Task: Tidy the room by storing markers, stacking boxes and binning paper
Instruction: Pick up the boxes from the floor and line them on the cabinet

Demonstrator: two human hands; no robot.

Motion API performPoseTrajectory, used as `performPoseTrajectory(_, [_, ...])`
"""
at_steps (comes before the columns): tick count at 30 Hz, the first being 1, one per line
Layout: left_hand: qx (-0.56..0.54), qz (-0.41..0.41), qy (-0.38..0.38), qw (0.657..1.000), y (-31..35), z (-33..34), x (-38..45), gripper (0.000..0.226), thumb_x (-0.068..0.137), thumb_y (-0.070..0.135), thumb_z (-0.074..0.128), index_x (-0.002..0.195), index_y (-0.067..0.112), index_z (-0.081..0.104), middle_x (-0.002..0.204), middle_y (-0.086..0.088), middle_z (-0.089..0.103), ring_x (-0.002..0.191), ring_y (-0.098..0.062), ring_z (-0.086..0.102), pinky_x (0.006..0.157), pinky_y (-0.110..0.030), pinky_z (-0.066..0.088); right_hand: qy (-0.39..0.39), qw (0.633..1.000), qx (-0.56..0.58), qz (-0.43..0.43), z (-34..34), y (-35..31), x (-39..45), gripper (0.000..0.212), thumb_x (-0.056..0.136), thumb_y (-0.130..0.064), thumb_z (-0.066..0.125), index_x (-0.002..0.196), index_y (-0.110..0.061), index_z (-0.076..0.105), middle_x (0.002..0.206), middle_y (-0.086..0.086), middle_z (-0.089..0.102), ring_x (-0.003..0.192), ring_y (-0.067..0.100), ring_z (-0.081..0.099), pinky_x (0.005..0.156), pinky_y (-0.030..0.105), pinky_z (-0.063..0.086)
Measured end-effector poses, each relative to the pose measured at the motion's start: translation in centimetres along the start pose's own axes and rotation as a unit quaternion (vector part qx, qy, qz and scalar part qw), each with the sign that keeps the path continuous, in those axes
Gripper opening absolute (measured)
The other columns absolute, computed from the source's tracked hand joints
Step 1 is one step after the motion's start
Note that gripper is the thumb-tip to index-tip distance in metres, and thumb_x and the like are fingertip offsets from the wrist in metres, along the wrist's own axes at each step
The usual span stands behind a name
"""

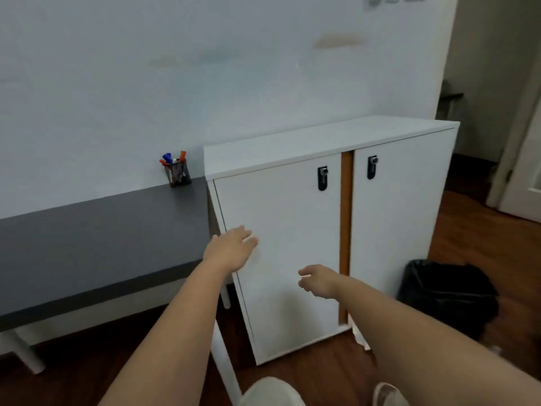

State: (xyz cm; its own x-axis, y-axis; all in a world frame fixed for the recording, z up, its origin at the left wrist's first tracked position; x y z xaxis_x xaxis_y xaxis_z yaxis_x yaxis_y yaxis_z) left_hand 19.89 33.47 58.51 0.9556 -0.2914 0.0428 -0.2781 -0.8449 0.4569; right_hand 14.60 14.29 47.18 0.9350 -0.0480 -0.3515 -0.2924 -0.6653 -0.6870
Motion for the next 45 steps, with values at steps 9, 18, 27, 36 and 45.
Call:
performPoseTrajectory(9, [-0.196,0.033,-0.137,0.971,14.9,17.4,-2.8,0.040,0.099,0.037,0.050,0.132,0.017,0.059,0.143,-0.002,0.053,0.132,-0.019,0.047,0.108,-0.030,0.033,0.068,0.987,-0.010,0.145,-10.0,19.7,-10.7,0.040,0.092,-0.017,0.053,0.129,-0.003,0.056,0.103,0.010,0.064,0.076,0.017,0.056,0.072,0.030,0.049])
performPoseTrajectory(18, [-0.149,0.093,-0.249,0.953,28.8,31.0,-5.6,0.041,0.102,0.039,0.042,0.133,0.016,0.057,0.139,-0.003,0.055,0.128,-0.022,0.049,0.104,-0.031,0.036,0.334,0.898,0.202,0.202,-18.0,36.8,-20.8,0.030,0.092,-0.021,0.046,0.120,-0.021,0.058,0.082,0.001,0.063,0.067,0.017,0.058,0.058,0.026,0.044])
performPoseTrajectory(27, [-0.180,0.130,-0.300,0.928,39.3,39.3,-7.3,0.036,0.100,0.043,0.043,0.127,0.027,0.060,0.132,0.008,0.058,0.121,-0.015,0.053,0.103,-0.034,0.041,0.436,0.806,0.282,0.286,-19.2,48.0,-28.6,0.023,0.090,-0.019,0.045,0.109,-0.022,0.059,0.103,0.007,0.064,0.093,0.026,0.060,0.081,0.031,0.049])
performPoseTrajectory(36, [-0.244,0.114,-0.367,0.890,48.2,48.3,-8.5,0.036,0.099,0.039,0.044,0.129,0.025,0.060,0.132,0.006,0.057,0.115,-0.014,0.052,0.092,-0.030,0.039,0.463,0.755,0.270,0.378,-21.6,58.5,-35.4,0.028,0.092,-0.020,0.048,0.118,-0.018,0.059,0.106,0.009,0.062,0.084,0.023,0.055,0.067,0.027,0.040])
performPoseTrajectory(45, [-0.235,0.043,-0.464,0.853,51.7,60.9,-11.5,0.041,0.097,0.045,0.045,0.129,0.023,0.057,0.131,0.005,0.058,0.118,-0.019,0.053,0.103,-0.040,0.042,0.428,0.742,0.208,0.471,-22.4,69.5,-38.6,0.041,0.086,-0.030,0.046,0.123,-0.018,0.061,0.126,0.012,0.059,0.110,0.032,0.058,0.087,0.034,0.047])
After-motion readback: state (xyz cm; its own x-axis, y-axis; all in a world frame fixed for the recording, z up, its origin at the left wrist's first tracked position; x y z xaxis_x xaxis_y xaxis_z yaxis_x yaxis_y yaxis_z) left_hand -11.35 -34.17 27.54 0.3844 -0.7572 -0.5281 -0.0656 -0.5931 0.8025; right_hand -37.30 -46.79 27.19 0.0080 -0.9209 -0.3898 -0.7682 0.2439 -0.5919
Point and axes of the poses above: each hand's wrist, its own x-axis towards the middle knuckle, its own z-axis out of the palm, y = z × x, the point moved 8 cm from there along x, towards the middle knuckle
